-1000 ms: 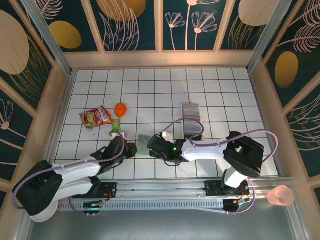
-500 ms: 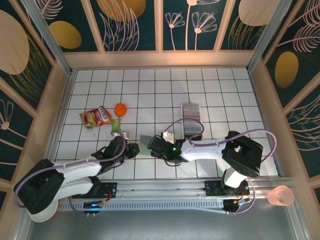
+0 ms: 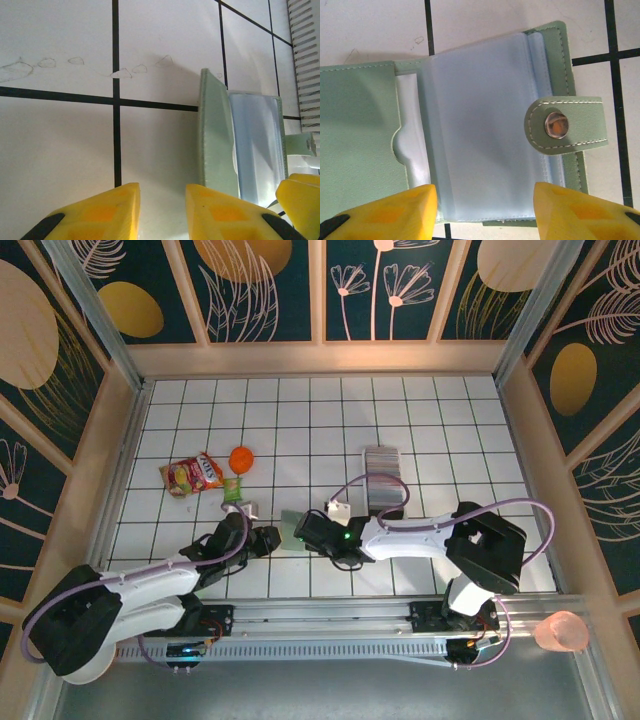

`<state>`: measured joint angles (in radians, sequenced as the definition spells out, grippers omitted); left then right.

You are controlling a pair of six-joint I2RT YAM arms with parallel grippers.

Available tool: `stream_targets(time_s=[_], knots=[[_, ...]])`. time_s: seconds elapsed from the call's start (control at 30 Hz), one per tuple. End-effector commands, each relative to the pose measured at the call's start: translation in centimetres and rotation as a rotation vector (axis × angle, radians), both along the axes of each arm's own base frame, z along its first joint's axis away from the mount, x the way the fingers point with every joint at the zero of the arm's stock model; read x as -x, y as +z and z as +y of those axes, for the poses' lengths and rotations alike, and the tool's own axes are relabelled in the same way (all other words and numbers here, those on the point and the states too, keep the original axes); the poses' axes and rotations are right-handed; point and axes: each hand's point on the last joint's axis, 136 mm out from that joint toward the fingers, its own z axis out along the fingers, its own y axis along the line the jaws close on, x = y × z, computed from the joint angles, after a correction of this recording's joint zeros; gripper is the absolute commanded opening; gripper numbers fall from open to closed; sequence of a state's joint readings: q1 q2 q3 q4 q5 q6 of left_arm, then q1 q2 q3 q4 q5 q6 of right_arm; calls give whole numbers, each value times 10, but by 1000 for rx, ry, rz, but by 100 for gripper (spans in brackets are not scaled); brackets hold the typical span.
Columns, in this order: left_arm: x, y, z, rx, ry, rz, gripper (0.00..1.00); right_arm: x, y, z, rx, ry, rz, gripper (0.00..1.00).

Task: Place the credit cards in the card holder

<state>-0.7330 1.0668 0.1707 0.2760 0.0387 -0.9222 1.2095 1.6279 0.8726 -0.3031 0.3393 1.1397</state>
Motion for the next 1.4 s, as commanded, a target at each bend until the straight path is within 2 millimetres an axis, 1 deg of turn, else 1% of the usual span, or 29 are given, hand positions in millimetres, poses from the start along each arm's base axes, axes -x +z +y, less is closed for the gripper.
stream_targets(time_s=[0.0, 0.2, 0.4, 0.6, 0.7, 0.8, 0.97, 1.13, 1.37], knots=[[-6, 11, 1, 8, 32, -25, 31, -4, -8, -7, 25, -19, -4, 54], [-9, 23, 0, 45, 43, -56, 34, -1, -18, -8, 35, -12, 21, 54], [-4, 18, -14, 69, -31, -29, 34, -1, -22, -5, 25, -2, 32, 55], [-1, 11, -24, 65, -90, -12, 29, -1, -20, 1, 9, 7, 32, 55], [0, 6, -26, 58, -102, 1, 21, -3, -18, 7, -16, 14, 29, 56], [1, 1, -27, 59, -106, 17, 10, -4, -16, 16, -61, 21, 31, 56], [5, -7, -27, 61, -108, 39, 0, -5, -14, 29, -126, 34, 38, 56], [6, -12, -24, 56, -97, 53, 0, -8, -8, 45, -201, 55, 37, 56], [8, -15, -20, 60, -75, 64, 0, -12, 0, 63, -274, 70, 32, 56]])
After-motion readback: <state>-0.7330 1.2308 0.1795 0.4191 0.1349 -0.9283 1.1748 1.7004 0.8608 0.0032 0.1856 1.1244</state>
